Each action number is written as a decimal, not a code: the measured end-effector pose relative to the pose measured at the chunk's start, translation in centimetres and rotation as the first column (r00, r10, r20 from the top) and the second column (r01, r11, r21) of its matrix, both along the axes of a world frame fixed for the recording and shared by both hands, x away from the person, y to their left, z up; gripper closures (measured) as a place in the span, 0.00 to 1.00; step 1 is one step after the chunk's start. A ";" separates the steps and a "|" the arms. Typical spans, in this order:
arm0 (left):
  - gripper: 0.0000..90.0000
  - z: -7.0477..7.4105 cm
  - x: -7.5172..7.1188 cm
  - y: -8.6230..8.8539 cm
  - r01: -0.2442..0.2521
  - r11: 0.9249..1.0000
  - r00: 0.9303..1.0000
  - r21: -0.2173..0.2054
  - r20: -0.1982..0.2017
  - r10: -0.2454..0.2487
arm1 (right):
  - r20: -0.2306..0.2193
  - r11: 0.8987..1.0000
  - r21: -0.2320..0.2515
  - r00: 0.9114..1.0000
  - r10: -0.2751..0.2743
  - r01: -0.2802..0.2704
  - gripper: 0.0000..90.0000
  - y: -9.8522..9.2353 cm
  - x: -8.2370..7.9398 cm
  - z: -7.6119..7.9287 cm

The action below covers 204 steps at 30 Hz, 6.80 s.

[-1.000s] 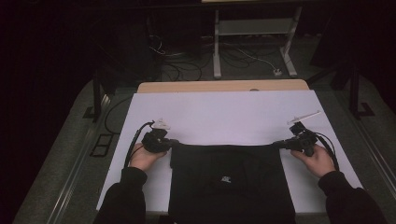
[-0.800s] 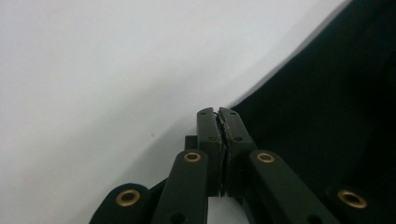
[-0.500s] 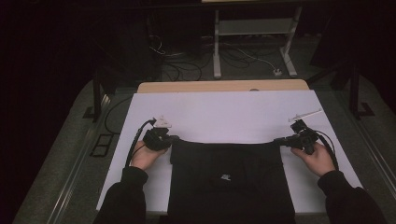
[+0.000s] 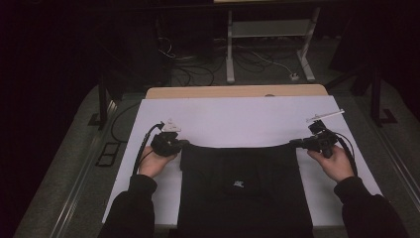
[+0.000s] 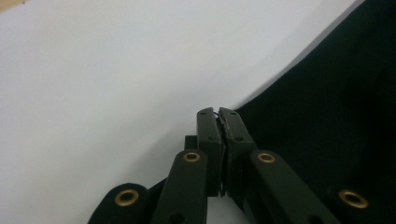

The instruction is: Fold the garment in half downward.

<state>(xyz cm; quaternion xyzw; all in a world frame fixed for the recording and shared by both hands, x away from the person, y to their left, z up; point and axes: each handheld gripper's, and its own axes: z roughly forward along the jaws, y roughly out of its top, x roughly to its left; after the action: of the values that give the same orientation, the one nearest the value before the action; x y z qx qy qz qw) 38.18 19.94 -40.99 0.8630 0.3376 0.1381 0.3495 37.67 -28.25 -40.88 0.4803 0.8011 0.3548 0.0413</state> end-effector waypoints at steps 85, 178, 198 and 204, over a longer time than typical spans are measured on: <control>0.96 3.2 10.3 -1.2 -0.140 0.989 0.990 -0.036 0.005 0.141 | 0.059 0.992 0.039 0.991 -0.123 0.121 0.96 -0.5 9.3 2.7; 0.00 0.0 9.4 -4.1 -0.068 0.957 0.987 -0.283 -0.160 0.023 | 0.077 0.992 0.112 0.996 0.051 -0.059 0.05 4.5 8.0 2.1; 0.08 -1.9 10.2 -5.9 -0.040 0.957 0.974 -0.286 -0.226 -0.027 | 0.047 0.988 0.090 0.992 0.121 -0.125 0.12 6.7 7.7 0.7; 0.15 -2.5 10.6 -6.6 -0.034 0.957 0.949 -0.287 -0.310 -0.059 | 0.038 0.988 0.088 0.992 0.123 -0.125 0.18 6.7 7.7 0.3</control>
<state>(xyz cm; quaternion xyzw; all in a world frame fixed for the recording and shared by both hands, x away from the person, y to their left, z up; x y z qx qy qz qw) 48.76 13.30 -43.53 0.8158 0.4001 -0.0547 0.4141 45.35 -21.58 -40.61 0.4250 0.8118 0.4004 0.0106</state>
